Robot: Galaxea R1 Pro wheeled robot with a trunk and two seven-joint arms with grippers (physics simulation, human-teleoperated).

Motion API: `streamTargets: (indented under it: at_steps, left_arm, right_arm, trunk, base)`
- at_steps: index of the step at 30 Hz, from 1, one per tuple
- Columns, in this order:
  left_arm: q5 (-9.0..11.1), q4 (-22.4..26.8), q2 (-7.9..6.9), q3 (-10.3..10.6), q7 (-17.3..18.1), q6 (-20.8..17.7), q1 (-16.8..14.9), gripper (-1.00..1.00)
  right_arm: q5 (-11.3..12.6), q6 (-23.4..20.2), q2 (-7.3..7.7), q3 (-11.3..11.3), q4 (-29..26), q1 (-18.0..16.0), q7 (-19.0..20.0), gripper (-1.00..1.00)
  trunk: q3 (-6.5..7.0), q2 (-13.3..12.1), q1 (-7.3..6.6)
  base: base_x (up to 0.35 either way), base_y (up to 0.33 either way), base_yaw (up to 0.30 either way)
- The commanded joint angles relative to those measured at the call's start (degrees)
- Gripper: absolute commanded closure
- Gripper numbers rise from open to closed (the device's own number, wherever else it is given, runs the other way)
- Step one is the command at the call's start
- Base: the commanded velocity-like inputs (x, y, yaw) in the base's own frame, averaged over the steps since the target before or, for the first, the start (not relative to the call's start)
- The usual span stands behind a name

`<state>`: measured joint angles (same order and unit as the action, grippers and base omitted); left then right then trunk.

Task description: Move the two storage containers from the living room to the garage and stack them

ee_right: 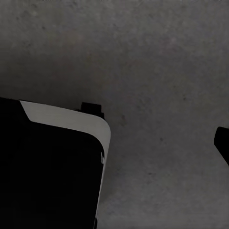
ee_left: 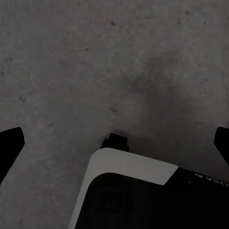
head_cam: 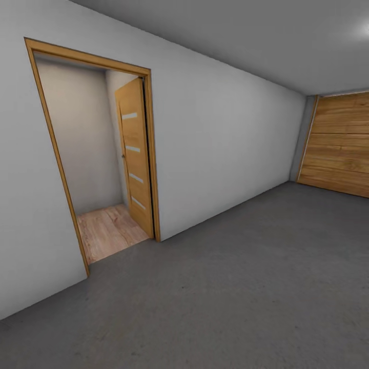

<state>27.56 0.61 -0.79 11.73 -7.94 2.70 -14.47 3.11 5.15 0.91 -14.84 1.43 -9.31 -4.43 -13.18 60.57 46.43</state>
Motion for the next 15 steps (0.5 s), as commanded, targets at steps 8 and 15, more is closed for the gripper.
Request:
streamTargets:
  at_steps: [8,15]
  left_arm:
    - [0.5,0.0,0.0,0.5,-0.1,0.1,0.0,-1.0]
    - [0.5,0.0,0.0,0.5,-0.1,0.1,0.0,-1.0]
  right_arm:
    - [0.3,0.4,-0.3,-0.3,-0.2,-0.1,0.2,-1.0]
    - [0.2,0.4,-0.24,-0.3,-0.2,-0.1,0.4,-1.0]
  trunk:
    - [-0.07,0.0,0.0]
    - [-0.07,0.0,0.0]
  base:
    - [0.0,0.0,0.0]
    - [0.0,0.0,0.0]
